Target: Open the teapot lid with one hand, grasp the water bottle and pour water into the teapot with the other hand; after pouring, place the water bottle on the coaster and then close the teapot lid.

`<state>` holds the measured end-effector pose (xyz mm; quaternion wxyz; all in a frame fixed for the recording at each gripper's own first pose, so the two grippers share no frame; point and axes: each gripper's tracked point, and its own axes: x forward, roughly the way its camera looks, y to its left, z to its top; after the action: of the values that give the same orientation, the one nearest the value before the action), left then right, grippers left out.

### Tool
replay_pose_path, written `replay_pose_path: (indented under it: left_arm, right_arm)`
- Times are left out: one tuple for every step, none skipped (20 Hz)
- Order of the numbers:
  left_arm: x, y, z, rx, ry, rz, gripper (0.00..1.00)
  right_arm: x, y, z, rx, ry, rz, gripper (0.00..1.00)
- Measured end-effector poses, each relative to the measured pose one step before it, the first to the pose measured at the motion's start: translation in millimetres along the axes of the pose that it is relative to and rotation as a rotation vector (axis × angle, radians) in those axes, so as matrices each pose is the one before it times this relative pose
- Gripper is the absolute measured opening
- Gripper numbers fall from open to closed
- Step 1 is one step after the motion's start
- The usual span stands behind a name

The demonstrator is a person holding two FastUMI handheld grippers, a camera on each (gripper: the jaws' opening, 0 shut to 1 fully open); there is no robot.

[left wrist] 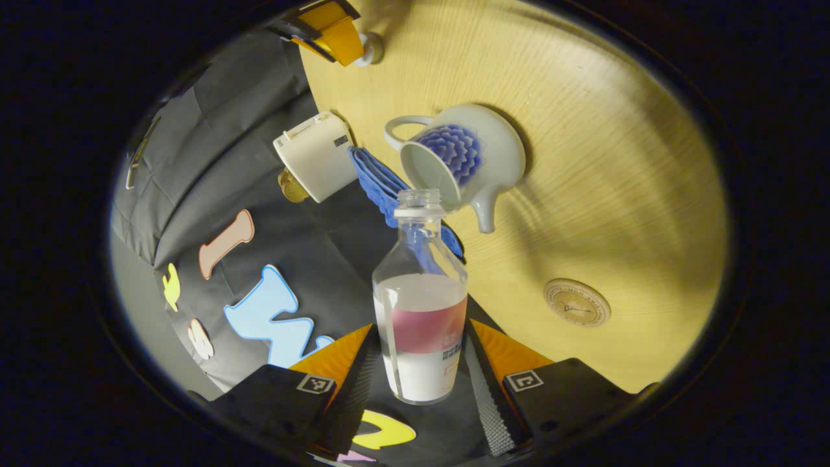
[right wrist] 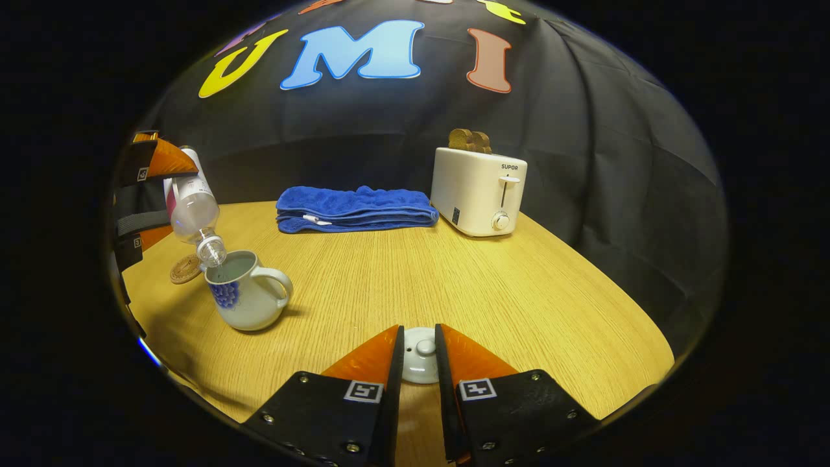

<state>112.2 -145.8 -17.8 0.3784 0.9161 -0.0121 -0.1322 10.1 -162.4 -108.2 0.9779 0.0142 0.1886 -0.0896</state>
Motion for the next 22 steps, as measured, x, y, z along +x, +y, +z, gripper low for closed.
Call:
replay_pose_path:
  left_arm:
    - [0.58, 1.49, -2.67, 0.00831, 0.00144, 0.00143, 0.86]
    - [-0.69, 1.14, -0.67, 0.00649, 0.00237, -0.00008, 0.87]
    - [-1.57, 3.17, -0.28, 0.00991, 0.00206, 0.00332, 0.86]
    - [-1.94, 2.95, -0.01, 0.01082, 0.00107, 0.00395, 0.86]
    - [-1.91, 2.54, 0.09, 0.01022, 0.00021, 0.00178, 0.86]
    - [0.09, 2.07, 0.39, 0.00922, 0.00034, 0.00313, 0.86]
    - [-0.05, 1.81, 0.41, 0.00761, -0.00128, 0.00213, 0.86]
    - [0.1, 1.1, -0.4, 0.0016, -0.00092, 0.00007, 0.86]
    - [0.44, 1.38, -0.46, 0.0024, -0.00032, -0.00013, 0.86]
    - [0.06, -0.04, -0.02, 0.0054, 0.00065, 0.00195, 0.86]
    - [-2.11, 0.85, -1.24, 0.00609, 0.00203, 0.00114, 0.86]
    - [0.07, 0.37, -0.35, 0.00195, 0.00071, 0.00024, 0.86]
    - [0.34, -0.03, -0.43, 0.00218, 0.00148, -0.0013, 0.87]
    - [-0.69, 0.45, 0.48, 0.00699, 0.00298, 0.00053, 0.86]
    - [-0.29, 1.61, -0.82, 0.00983, 0.00171, 0.00348, 0.86]
    - [0.52, 0.26, -0.12, 0.00669, 0.00049, 0.0006, 0.86]
    - [-0.52, 0.28, -0.63, 0.00211, 0.00052, -0.00107, 0.86]
    - [-0.37, -0.03, -0.52, 0.00345, 0.00169, 0.00104, 0.86]
    - [-0.21, 1.11, 0.38, 0.00531, 0.00296, 0.00137, 0.86]
    - [-0.28, 0.61, 0.79, 0.00668, -0.00079, 0.00017, 0.86]
    - [0.31, 0.93, -2.0, 0.00568, 0.00411, -0.00175, 0.86]
    - [-0.09, 0.37, 0.28, 0.00773, 0.00029, -0.00071, 0.86]
  right_arm:
    - [-0.02, 0.18, 0.59, 0.00003, 0.00071, 0.00038, 0.28]
    - [0.01, 0.26, -0.78, -0.00105, -0.00034, 0.00102, 0.28]
    - [0.0, -0.22, 0.72, -0.00066, -0.00031, 0.00058, 0.28]
    - [-0.25, 0.03, -0.34, -0.00137, 0.00044, 0.00082, 0.28]
    - [0.3, -0.08, 0.13, -0.00117, -0.00117, 0.00162, 0.28]
    - [-0.53, -7.13, 4.85, 0.02872, -0.01539, -0.01452, 0.28]
    - [7.27, 1.1, -4.75, 0.02907, 0.00798, 0.00959, 0.18]
    - [-2.01, 4.22, 1.01, -0.01366, -0.00082, 0.01169, 0.08]
    - [-2.62, -0.39, -0.84, -0.01918, 0.00262, -0.00189, 0.08]
    - [-0.73, -0.13, 0.51, -0.01519, 0.00286, -0.00432, 0.09]
    - [-0.43, -0.27, 0.05, -0.00643, -0.00231, -0.00119, 0.08]
    - [0.0, -0.23, 0.38, 0.0012, -0.00004, 0.00164, 0.08]
    - [-0.01, 0.85, 0.14, 0.0052, -0.00435, 0.00683, 0.08]
    - [-0.12, 1.52, 0.99, 0.00719, -0.00374, 0.01074, 0.08]
    - [-0.17, 2.04, 1.09, 0.00299, -0.00807, 0.00969, 0.08]
    - [-0.78, 1.46, 1.52, 0.00121, -0.00739, 0.00543, 0.08]
    - [-0.58, 1.9, -0.37, -0.0006, -0.00427, 0.00852, 0.08]
    - [-0.26, 3.27, 2.89, 0.00163, -0.01288, 0.01501, 0.08]
    - [-0.85, 2.79, 1.91, 0.00304, -0.01073, 0.01403, 0.08]
    - [-1.08, 1.75, 3.98, 0.00083, -0.01419, 0.00872, 0.09]
    - [-2.29, 0.52, 4.28, -0.00009, -0.0189, 0.00304, 0.08]
    - [-2.63, 0.7, 6.46, -0.00135, -0.02507, 0.00174, 0.08]
